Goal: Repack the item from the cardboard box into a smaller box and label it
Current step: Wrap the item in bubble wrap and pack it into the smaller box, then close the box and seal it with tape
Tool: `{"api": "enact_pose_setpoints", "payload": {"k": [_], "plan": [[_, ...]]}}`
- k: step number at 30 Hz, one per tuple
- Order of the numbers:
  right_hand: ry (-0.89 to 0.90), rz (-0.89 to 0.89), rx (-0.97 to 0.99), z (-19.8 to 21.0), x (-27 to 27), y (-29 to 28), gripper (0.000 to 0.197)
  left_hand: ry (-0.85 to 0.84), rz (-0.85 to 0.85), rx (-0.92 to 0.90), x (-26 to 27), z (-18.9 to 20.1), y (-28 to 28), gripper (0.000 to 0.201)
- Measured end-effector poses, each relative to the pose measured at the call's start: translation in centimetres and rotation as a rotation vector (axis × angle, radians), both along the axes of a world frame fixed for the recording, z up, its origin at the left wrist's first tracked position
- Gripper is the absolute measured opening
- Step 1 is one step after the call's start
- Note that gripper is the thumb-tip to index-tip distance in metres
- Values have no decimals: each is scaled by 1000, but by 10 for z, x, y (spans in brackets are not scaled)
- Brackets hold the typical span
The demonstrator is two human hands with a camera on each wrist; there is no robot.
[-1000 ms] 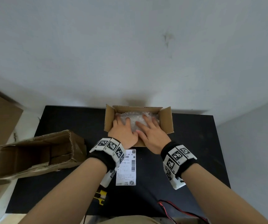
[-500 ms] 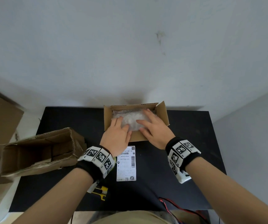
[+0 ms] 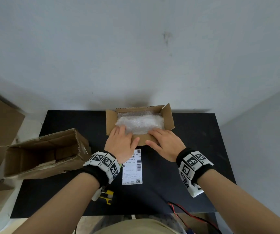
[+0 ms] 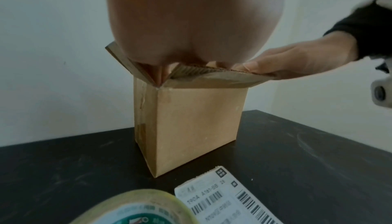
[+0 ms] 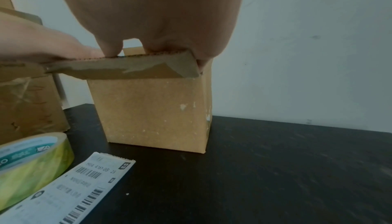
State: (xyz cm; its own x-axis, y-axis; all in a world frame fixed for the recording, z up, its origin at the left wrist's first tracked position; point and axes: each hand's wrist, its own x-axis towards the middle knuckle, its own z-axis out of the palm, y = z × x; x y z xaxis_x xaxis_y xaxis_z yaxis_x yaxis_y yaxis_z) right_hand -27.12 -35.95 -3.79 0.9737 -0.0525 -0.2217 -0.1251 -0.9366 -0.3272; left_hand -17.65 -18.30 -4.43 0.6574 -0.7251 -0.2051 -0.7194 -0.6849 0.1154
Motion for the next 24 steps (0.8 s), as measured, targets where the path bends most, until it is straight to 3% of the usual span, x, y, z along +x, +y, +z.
{"api": "enact_pose_setpoints", "payload": {"k": [2,4,6,9,13,17,20,24], "plan": [[6,-2,7,-2,-2,-1,60,-94,4,55,1,1,2,65],[4,-7,26,-4,-5,0,66,-145,9,90,1,6,2,69],[-8,-23,42,-5,-7,-1,78,-146,0,98,3,5,0,73],[-32,-25,39,-9,-7,-1,78,-90,25,99,5,1,-3,63],[-58,-66,93,-5,-5,2,55,-54,90,-4,7,-4,-1,52],[-395,-121,-2,6,-7,5,33,-50,55,-185,12,6,0,31],[-559,-243,-123,11,-3,1,28,-17,43,-143,17,16,-1,37],[-538,-451,105,18,3,-9,28,-55,37,-85,26,25,-3,62]]}}
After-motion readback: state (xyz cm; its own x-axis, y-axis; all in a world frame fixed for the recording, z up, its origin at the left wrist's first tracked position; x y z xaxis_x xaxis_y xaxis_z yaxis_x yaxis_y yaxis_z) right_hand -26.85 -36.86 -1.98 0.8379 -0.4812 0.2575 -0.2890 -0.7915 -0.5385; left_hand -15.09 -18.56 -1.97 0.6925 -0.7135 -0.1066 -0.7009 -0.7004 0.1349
